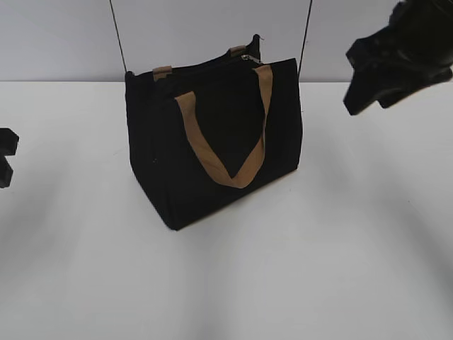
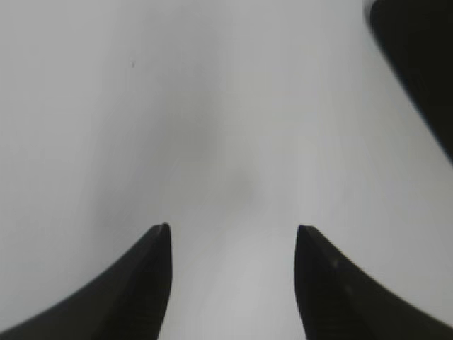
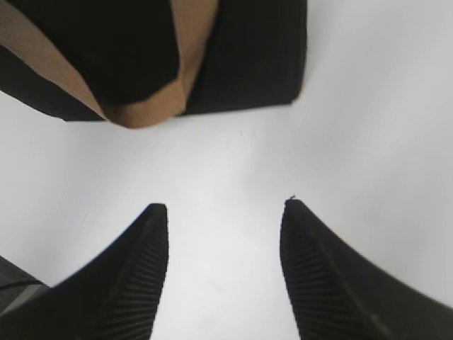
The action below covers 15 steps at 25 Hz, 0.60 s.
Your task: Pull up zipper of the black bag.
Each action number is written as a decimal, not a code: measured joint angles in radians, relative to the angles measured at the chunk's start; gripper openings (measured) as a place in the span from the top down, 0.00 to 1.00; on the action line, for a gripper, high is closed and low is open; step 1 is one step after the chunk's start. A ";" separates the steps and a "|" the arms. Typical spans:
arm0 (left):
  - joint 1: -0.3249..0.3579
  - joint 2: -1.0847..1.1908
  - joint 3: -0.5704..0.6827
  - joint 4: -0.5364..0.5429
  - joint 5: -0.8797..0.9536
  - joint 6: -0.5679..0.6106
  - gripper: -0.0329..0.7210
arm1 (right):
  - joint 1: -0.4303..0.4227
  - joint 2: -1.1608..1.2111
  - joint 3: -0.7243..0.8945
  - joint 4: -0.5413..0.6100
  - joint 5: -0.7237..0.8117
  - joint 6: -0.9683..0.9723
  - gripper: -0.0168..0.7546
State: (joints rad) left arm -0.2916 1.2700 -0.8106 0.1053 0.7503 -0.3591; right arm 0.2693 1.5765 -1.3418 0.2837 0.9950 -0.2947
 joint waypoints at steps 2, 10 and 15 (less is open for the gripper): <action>0.001 0.022 -0.048 -0.009 0.076 0.022 0.40 | 0.000 0.000 0.000 -0.077 0.084 0.138 0.47; 0.001 0.107 -0.213 -0.069 0.314 0.110 0.40 | -0.026 0.000 0.000 -0.239 0.215 0.310 0.47; 0.001 0.131 -0.255 -0.105 0.424 0.137 0.41 | -0.083 -0.012 0.005 -0.235 0.216 0.295 0.47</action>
State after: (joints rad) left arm -0.2906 1.4006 -1.0655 0.0000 1.1747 -0.2222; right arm 0.1867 1.5644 -1.3368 0.0490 1.2110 0.0000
